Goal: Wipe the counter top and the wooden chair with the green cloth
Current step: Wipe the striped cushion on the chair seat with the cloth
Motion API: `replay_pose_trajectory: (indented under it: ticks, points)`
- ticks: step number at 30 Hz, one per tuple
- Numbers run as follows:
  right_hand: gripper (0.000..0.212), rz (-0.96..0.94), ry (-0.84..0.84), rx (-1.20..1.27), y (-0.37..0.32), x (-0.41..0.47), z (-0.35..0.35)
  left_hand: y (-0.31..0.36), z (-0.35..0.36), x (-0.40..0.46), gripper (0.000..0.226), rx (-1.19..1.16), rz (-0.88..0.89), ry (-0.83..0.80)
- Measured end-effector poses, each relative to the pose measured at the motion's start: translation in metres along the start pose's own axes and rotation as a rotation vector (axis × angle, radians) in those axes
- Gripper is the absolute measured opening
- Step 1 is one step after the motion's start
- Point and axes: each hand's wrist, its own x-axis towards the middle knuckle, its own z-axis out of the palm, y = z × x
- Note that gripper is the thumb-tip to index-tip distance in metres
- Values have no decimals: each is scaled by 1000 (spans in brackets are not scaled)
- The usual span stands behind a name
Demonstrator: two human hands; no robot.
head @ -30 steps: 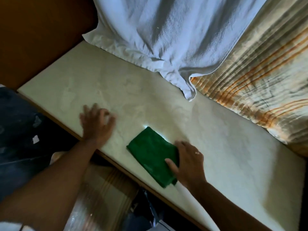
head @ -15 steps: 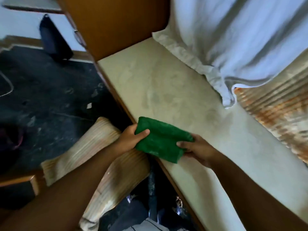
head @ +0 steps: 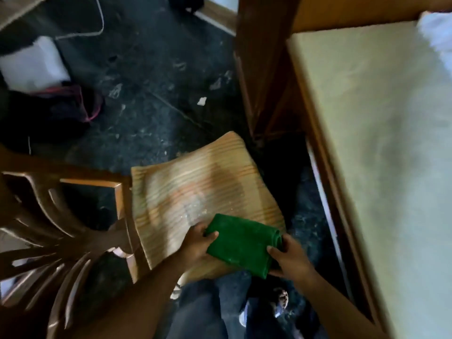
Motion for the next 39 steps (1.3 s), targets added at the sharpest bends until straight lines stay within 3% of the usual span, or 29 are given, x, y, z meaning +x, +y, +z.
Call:
replay_pose_trajectory:
  ticks: [3,6,8,10,13,15,17,23,28,32,33,37,39]
  points:
    - [18,34,100,-18,-13,45,30,-1,-20,46,4,153,107,-173]
    - [30,-119,153,-90,-35,89,54,22,-49,107,24,56,184,-74]
    - [49,-401,235,-438,-49,118,67,32,-73,152,41,272,240,121]
    - [60,-685,253,-874,-62,154,87,21,-106,198,55,702,372,270]
    - [69,-980,26,-1413,-76,209,129,-18,-164,250,79,1212,462,187]
    - [82,-1074,-138,-1738,-76,243,154,-41,-196,270,86,1325,493,158]
    - [87,-1141,-168,-1905,-78,269,165,-48,-211,279,88,1285,519,162]
    - [81,-1382,-86,-1855,-80,307,158,-48,-209,287,71,1061,533,247]
    - [73,-1309,8,-1737,-85,308,168,-52,-207,291,68,1071,594,299]
    - [57,-1206,223,-1615,-51,291,204,-55,-206,294,66,1078,639,337]
    - [56,-1217,175,-1631,-21,278,217,-56,-206,294,66,1079,639,342]
    - [53,-1373,-530,-1762,143,176,233,-58,-206,293,63,1074,656,360]
    - [57,-1390,-686,-1744,152,163,219,-57,-205,290,62,1062,651,365]
